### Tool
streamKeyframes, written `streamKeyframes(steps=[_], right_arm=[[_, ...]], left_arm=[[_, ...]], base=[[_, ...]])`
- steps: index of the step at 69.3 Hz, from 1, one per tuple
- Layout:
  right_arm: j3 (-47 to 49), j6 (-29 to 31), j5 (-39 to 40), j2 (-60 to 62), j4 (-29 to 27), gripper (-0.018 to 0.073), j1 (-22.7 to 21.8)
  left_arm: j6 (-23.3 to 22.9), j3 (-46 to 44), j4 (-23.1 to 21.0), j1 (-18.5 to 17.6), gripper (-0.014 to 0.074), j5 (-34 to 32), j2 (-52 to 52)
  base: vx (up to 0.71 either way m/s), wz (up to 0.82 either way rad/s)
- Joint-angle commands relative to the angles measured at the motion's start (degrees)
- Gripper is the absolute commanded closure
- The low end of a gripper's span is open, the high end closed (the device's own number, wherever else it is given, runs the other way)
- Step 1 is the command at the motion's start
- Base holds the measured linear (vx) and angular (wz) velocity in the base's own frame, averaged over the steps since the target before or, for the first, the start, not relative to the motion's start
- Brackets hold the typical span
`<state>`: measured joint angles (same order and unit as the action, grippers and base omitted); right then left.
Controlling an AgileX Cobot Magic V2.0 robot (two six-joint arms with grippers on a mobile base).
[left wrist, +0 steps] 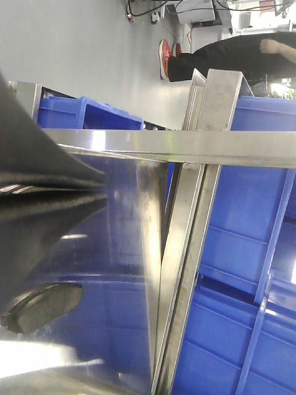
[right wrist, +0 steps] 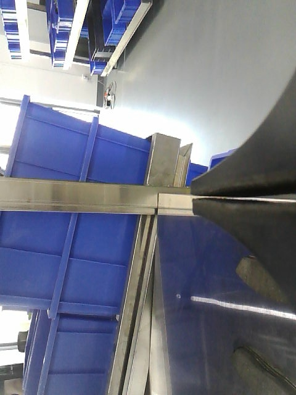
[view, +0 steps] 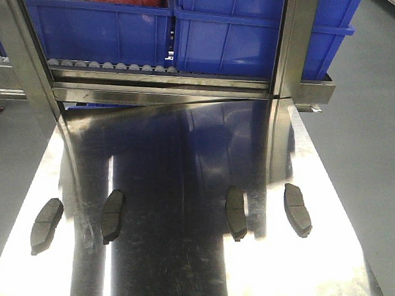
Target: Move and align brake pads A on conveyor
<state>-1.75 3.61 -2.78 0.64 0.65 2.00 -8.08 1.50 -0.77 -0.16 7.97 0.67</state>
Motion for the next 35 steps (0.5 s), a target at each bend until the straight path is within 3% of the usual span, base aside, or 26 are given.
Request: streamKeyframes(steps=[1,35], right_arm=[[-0.1,0.1,4.3,0.9,0.0,0.0569,0.2],[-0.1,0.1,4.3,0.9,0.0,0.0569,0.2]], left_arm=[[0.0,1.3,-0.2,0.0,0.0602,-4.1,0.8],[0.0,1.3,-0.2,0.0,0.0602,-4.1,0.8]], base=[[0.00,0.00],[0.00,0.00]])
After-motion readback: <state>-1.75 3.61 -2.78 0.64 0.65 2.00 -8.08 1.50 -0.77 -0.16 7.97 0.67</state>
